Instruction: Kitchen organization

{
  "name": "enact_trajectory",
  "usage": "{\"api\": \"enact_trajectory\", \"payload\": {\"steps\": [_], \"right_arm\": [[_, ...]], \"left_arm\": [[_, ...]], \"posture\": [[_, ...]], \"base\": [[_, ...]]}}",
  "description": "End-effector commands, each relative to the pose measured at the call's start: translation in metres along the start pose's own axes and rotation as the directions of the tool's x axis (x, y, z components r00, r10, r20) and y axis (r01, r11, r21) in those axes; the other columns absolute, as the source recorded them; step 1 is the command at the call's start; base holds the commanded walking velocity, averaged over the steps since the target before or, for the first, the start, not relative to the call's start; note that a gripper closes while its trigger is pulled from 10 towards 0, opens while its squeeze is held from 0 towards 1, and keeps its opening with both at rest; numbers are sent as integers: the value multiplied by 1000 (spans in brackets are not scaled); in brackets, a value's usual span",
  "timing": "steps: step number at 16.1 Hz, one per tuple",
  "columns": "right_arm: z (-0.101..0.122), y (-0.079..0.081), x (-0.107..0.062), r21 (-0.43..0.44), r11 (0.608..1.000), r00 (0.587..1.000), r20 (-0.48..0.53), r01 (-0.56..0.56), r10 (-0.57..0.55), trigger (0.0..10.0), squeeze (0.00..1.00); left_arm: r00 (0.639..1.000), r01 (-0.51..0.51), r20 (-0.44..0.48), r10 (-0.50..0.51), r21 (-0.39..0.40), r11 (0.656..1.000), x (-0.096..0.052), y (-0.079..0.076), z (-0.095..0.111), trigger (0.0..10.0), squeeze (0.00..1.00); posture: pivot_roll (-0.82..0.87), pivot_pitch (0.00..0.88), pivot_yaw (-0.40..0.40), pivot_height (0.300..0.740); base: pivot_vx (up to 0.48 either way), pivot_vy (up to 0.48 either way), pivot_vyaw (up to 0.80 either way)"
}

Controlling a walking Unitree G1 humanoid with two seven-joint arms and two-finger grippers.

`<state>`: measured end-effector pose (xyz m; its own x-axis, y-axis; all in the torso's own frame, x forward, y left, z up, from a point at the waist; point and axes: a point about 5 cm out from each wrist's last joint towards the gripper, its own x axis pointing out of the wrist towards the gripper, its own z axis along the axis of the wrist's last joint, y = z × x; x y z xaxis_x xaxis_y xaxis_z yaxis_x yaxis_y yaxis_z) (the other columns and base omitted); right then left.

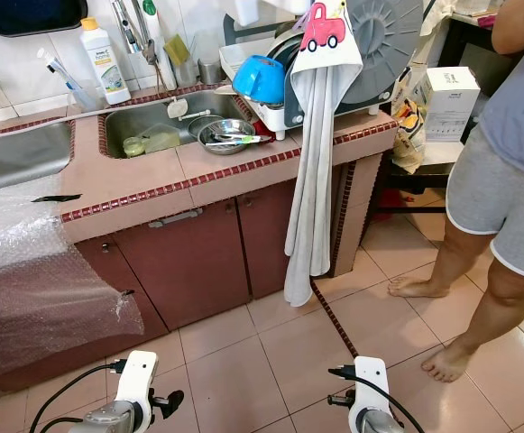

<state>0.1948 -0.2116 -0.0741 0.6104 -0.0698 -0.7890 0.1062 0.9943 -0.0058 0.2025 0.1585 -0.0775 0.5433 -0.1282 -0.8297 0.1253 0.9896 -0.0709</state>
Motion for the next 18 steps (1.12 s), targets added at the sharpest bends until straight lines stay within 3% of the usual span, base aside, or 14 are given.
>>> {"api": "enact_trajectory", "payload": {"steps": [1,2,3,4,5,9,11,18], "right_arm": [[-5,10,0,69,997,999,8,-46,45,10000,0],[-4,13,0,24,998,999,7,-50,49,10000,0],[-3,15,1,-27,998,998,8,-58,58,10000,0],[0,15,1,-23,998,998,11,-60,61,10000,0],[8,13,2,-73,997,998,51,-30,34,10000,0],[10,5,2,-54,998,998,61,27,-24,10000,0],[5,1,1,10,999,998,29,48,-48,10000,0],[-6,4,0,17,998,999,-12,53,-53,10000,0]], "left_arm": [[997,1,73,-14,178,984,2,0,32,10000,0],[996,-7,84,-5,146,989,2,-2,35,10000,0],[996,-6,94,-11,178,984,3,-5,37,10000,0],[995,-30,99,-1,308,951,3,-8,39,10000,0],[993,-22,115,-19,341,940,4,-14,40,10000,0],[992,-13,125,-26,301,954,4,-17,39,10000,0],[996,-46,87,38,98,994,4,-8,38,10000,0],[994,-85,82,75,130,988,3,0,38,10000,0]], "posture": [[-112,0,156,740],[-113,0,151,740],[-113,0,145,740],[-114,0,138,740],[-117,0,133,740],[-126,0,140,740],[-133,0,156,740],[-141,0,171,740]], "base": [[0,0,0],[0,0,0],[0,0,0],[0,0,0],[0,0,0],[0,0,0],[0,0,0],[0,0,0]]}}
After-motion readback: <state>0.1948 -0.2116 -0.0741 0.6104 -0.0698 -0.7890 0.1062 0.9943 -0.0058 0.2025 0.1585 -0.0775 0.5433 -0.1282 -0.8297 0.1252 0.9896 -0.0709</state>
